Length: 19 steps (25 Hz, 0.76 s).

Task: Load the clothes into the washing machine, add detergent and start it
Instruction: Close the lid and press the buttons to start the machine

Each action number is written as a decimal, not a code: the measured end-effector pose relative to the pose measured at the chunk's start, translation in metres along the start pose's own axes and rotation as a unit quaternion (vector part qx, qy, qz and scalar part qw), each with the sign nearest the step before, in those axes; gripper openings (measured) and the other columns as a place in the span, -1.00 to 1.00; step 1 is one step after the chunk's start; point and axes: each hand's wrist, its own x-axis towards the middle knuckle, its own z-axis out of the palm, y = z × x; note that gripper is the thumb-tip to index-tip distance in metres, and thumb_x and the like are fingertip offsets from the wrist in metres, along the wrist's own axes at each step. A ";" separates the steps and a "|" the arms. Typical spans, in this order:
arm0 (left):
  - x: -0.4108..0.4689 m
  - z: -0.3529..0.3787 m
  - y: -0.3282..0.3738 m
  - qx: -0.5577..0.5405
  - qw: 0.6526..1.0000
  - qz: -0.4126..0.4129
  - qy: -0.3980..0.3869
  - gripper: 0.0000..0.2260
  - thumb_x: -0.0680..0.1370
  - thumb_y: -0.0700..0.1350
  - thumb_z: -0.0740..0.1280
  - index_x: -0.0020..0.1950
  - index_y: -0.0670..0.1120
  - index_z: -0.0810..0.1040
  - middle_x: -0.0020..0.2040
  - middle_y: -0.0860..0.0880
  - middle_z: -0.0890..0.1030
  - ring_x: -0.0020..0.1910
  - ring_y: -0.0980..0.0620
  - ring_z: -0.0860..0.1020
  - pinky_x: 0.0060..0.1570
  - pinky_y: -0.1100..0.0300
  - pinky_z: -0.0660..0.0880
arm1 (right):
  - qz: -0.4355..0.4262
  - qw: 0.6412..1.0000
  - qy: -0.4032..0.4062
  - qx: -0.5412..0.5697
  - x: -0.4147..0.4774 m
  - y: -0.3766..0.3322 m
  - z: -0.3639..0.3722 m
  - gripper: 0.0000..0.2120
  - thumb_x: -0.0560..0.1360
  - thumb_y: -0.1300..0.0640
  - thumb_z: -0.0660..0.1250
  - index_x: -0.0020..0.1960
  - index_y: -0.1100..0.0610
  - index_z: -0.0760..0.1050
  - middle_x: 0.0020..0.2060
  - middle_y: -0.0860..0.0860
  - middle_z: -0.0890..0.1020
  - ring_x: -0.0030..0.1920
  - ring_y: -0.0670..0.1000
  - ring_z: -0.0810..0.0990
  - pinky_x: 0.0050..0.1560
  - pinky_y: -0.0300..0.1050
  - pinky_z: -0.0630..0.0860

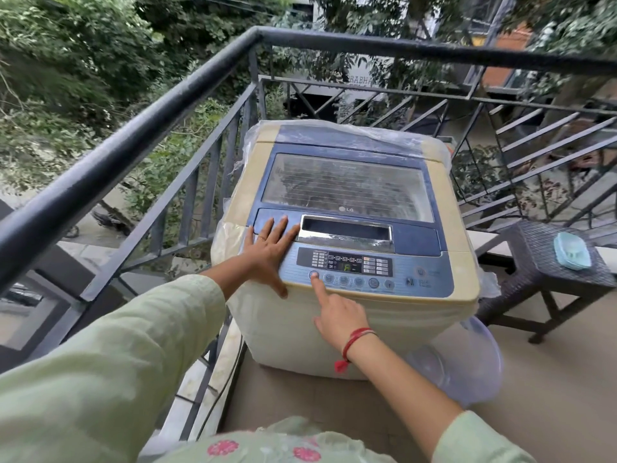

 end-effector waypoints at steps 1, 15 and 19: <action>0.000 0.000 0.000 0.000 1.000 0.000 0.001 0.32 0.11 0.29 0.54 0.44 0.12 -0.46 0.50 -0.02 -0.41 0.48 -0.14 -0.38 0.39 -0.27 -0.30 | 0.005 1.000 -0.005 0.008 0.002 -0.001 -0.002 -0.28 0.54 0.12 0.17 0.51 -0.05 -0.22 0.06 0.13 0.58 0.02 0.19 0.58 -0.03 0.02 0.47; -0.001 -0.001 0.004 0.005 1.000 -0.009 -0.004 0.32 0.12 0.27 0.55 0.46 0.11 -0.43 0.50 -0.02 -0.41 0.48 -0.12 -0.37 0.40 -0.26 -0.29 | -0.015 0.998 -0.031 0.051 -0.027 0.019 -0.004 -0.08 0.49 -0.01 0.27 0.44 -0.16 -0.45 -0.01 0.17 0.62 -0.01 0.21 0.60 0.00 0.04 0.49; -0.002 -0.001 0.003 0.001 1.000 -0.005 0.000 0.32 0.11 0.28 0.54 0.46 0.10 -0.43 0.51 -0.02 -0.40 0.48 -0.12 -0.37 0.41 -0.26 -0.30 | 0.068 0.995 0.034 0.062 -0.046 0.047 0.002 -0.10 0.51 -0.08 0.24 0.46 -0.04 -0.43 -0.03 0.13 0.63 -0.04 0.16 0.62 -0.03 0.02 0.53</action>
